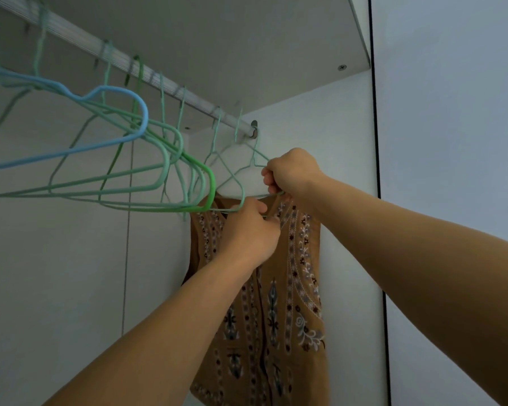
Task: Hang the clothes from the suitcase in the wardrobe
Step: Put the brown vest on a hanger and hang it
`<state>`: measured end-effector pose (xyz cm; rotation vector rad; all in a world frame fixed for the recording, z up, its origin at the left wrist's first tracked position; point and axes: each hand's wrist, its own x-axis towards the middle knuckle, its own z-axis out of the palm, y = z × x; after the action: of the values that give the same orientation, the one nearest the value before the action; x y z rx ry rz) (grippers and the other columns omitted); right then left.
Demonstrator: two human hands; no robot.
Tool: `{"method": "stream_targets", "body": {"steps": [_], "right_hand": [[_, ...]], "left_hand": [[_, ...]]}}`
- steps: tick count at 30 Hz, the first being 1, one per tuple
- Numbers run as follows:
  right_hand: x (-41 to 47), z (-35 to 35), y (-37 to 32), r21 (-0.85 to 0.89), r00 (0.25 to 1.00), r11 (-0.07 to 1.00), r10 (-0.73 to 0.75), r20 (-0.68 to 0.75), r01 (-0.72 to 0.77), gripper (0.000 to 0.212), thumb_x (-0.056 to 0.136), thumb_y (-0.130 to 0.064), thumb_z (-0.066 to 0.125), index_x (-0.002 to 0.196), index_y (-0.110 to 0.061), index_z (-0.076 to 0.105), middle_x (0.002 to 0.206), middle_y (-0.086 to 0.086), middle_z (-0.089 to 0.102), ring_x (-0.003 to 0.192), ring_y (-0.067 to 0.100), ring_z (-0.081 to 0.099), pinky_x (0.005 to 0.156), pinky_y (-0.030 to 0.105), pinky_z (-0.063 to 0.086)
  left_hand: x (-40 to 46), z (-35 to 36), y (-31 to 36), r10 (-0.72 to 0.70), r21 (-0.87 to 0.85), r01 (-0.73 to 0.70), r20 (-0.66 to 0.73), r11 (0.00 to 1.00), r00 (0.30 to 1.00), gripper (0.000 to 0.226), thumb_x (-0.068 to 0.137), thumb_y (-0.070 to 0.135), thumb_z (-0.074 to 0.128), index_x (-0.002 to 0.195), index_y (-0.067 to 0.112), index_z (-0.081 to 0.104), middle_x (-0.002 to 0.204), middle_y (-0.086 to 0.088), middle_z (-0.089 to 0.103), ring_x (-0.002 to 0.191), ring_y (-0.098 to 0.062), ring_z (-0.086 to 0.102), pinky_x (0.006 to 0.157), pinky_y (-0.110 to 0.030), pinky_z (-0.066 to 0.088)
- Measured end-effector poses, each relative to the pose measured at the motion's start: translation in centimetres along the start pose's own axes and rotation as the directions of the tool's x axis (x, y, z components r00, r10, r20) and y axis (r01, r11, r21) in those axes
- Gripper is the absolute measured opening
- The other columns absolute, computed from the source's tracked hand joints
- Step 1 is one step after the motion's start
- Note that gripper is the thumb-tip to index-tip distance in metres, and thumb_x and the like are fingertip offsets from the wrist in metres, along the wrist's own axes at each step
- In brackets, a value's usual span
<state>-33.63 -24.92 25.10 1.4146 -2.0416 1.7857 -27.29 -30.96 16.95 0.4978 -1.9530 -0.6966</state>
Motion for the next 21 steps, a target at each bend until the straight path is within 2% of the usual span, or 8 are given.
{"method": "stream_targets", "body": {"steps": [3,5,7,10,13,15,18,21], "right_hand": [[0.6,0.3,0.6,0.017,0.997,0.999,-0.041,-0.072,0.043,0.017,0.095,-0.009,0.045,0.081,-0.007,0.055,0.066,0.003,0.055,0.051,0.013,0.053,0.037,0.010,0.037],[0.6,0.2,1.8,-0.082,0.993,0.995,-0.069,-0.100,0.061,0.016,0.094,-0.011,0.045,0.087,-0.006,0.059,0.078,0.010,0.062,0.070,0.025,0.061,0.053,0.019,0.048],[0.0,-0.6,3.3,-0.237,0.977,0.970,-0.095,-0.188,0.049,0.021,0.094,-0.011,0.044,0.087,-0.002,0.062,0.090,0.015,0.064,0.084,0.031,0.057,0.061,0.028,0.041],[-2.0,-3.1,6.0,-0.281,0.950,0.960,-0.078,-0.302,-0.010,0.027,0.095,-0.011,0.041,0.077,-0.001,0.059,0.076,0.010,0.056,0.078,0.028,0.051,0.058,0.028,0.035],[-5.0,-6.6,8.6,-0.304,0.939,0.951,-0.055,-0.340,-0.054,0.030,0.096,-0.013,0.042,0.100,0.003,0.068,0.091,0.016,0.064,0.086,0.032,0.060,0.069,0.033,0.045],[-8.2,-9.8,10.4,-0.284,0.931,0.957,-0.056,-0.361,-0.052,0.027,0.094,-0.016,0.047,0.089,-0.002,0.070,0.075,0.008,0.063,0.076,0.027,0.058,0.067,0.032,0.044],[-15.2,-15.7,13.0,-0.295,0.930,0.952,-0.037,-0.365,-0.078,0.029,0.094,-0.028,0.055,0.069,-0.019,0.067,0.048,-0.008,0.049,0.053,0.012,0.045,0.055,0.023,0.036],[-22.1,-20.8,15.6,-0.278,0.939,0.951,0.031,-0.343,-0.134,0.031,0.091,-0.040,0.060,0.068,-0.021,0.070,0.046,-0.006,0.048,0.048,0.012,0.043,0.052,0.019,0.037]], "left_hand": [[-0.3,0.3,-0.4,0.035,0.021,-0.034,-0.001,0.999,0.999,0.036,0.096,0.029,0.055,0.130,0.019,0.050,0.132,-0.001,0.049,0.104,-0.013,0.050,0.083,-0.026,0.039],[-0.7,0.9,-0.8,0.035,0.028,-0.035,0.001,0.999,0.999,0.036,0.095,0.030,0.056,0.130,0.019,0.051,0.134,-0.001,0.048,0.109,-0.016,0.051,0.086,-0.026,0.040],[-1.1,1.9,-1.5,0.017,0.019,-0.017,0.014,1.000,1.000,0.038,0.095,0.032,0.056,0.130,0.019,0.051,0.133,0.000,0.049,0.112,-0.016,0.051,0.084,-0.026,0.038],[-1.9,3.7,-2.0,-0.028,-0.006,0.028,0.042,1.000,0.999,0.041,0.094,0.034,0.057,0.132,0.019,0.050,0.133,0.001,0.051,0.115,-0.017,0.051,0.085,-0.026,0.037],[-3.0,6.4,-1.9,-0.066,-0.072,0.069,0.048,0.995,0.997,0.038,0.093,0.031,0.059,0.128,0.017,0.051,0.119,0.002,0.055,0.110,-0.019,0.053,0.090,-0.028,0.041],[-4.1,8.8,-1.6,-0.096,-0.122,0.100,0.038,0.987,0.995,0.041,0.089,0.031,0.062,0.126,0.015,0.051,0.113,0.000,0.056,0.105,-0.022,0.054,0.092,-0.031,0.044],[-7.0,12.9,-0.5,-0.169,-0.132,0.172,0.033,0.976,0.985,0.068,0.080,0.036,0.062,0.139,0.011,0.040,0.137,-0.013,0.046,0.120,-0.034,0.049,0.102,-0.045,0.044],[-11.5,16.7,0.2,-0.193,-0.095,0.193,0.005,0.977,0.981,0.092,0.085,0.034,0.065,0.153,0.004,0.010,0.157,-0.019,0.016,0.142,-0.033,0.023,0.117,-0.039,0.022]]}}
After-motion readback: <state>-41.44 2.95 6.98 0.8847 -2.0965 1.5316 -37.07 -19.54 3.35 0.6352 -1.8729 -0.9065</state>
